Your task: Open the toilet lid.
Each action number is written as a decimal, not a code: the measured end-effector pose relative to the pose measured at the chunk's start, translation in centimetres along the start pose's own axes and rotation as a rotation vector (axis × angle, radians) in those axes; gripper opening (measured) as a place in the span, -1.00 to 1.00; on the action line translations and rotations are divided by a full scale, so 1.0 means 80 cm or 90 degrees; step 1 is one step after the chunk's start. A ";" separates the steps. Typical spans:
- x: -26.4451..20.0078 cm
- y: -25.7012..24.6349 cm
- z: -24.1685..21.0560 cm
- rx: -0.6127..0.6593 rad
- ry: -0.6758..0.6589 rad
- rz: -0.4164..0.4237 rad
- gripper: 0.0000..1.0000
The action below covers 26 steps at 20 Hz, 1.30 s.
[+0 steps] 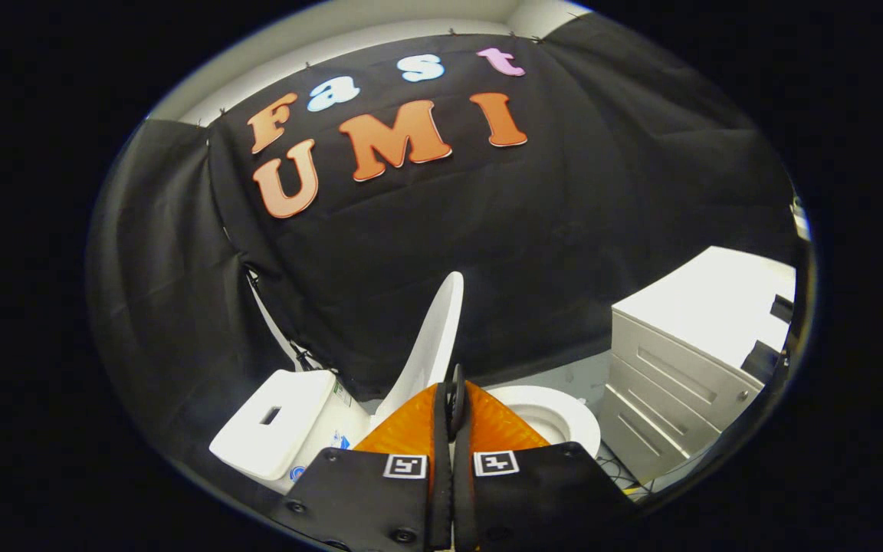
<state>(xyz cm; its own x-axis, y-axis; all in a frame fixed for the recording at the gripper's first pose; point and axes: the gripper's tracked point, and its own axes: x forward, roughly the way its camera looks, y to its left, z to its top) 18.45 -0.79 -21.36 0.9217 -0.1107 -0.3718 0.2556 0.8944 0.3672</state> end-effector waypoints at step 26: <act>-0.022 0.314 0.005 -0.135 0.004 0.120 -0.80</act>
<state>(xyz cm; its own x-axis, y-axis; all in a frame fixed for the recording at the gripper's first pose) 23.37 21.73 -11.12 0.9453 0.0675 -0.3190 0.0131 0.9696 0.2442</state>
